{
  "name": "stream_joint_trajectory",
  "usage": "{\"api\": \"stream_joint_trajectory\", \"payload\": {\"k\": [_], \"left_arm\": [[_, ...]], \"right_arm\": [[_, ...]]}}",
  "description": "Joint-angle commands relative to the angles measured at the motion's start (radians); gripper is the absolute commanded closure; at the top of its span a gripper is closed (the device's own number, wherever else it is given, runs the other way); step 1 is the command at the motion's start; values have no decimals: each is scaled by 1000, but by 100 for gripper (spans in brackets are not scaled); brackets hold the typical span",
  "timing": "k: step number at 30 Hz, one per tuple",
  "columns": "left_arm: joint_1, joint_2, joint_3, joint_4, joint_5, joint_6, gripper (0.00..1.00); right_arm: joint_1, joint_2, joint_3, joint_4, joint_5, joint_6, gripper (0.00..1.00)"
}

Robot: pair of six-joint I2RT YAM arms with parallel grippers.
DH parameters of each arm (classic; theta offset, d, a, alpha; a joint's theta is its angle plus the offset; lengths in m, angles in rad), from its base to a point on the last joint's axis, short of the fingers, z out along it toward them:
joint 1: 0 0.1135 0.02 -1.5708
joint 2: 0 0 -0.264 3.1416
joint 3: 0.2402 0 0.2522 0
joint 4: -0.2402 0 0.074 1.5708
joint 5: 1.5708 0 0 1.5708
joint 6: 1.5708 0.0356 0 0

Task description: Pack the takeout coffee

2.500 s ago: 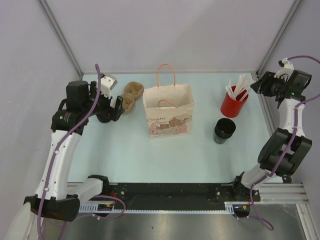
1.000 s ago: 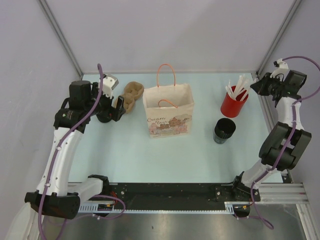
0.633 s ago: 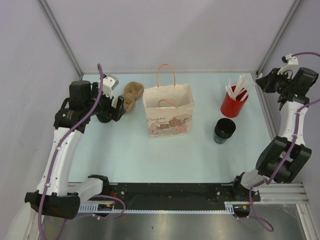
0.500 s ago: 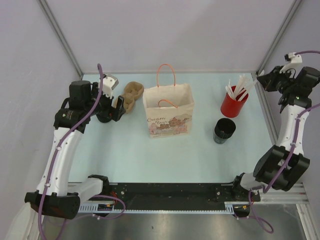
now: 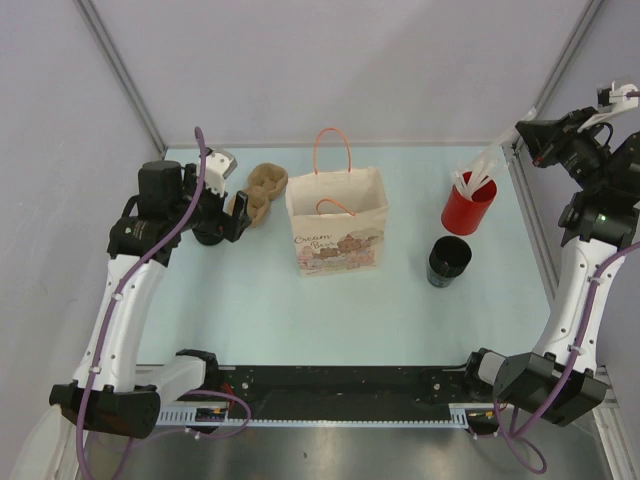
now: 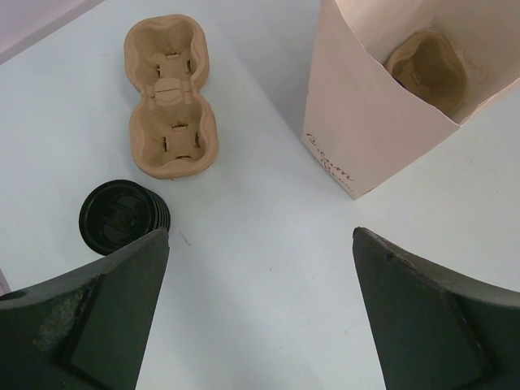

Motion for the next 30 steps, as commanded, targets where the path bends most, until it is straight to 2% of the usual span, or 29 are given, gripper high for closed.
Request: {"api": "stream_joint_trajectory", "payload": {"k": [1, 11, 19, 30], "left_arm": [[6, -1, -9, 35, 10, -17, 1], [8, -1, -20, 43, 5, -17, 1], [8, -4, -23, 45, 0, -17, 1], [14, -2, -34, 52, 0, -17, 0]], "right_arm": [[65, 21, 67, 75, -74, 167, 98], [301, 128, 222, 177, -137, 356, 99], [451, 231, 253, 125, -79, 295, 100], [649, 317, 153, 30, -13, 184, 100]]}}
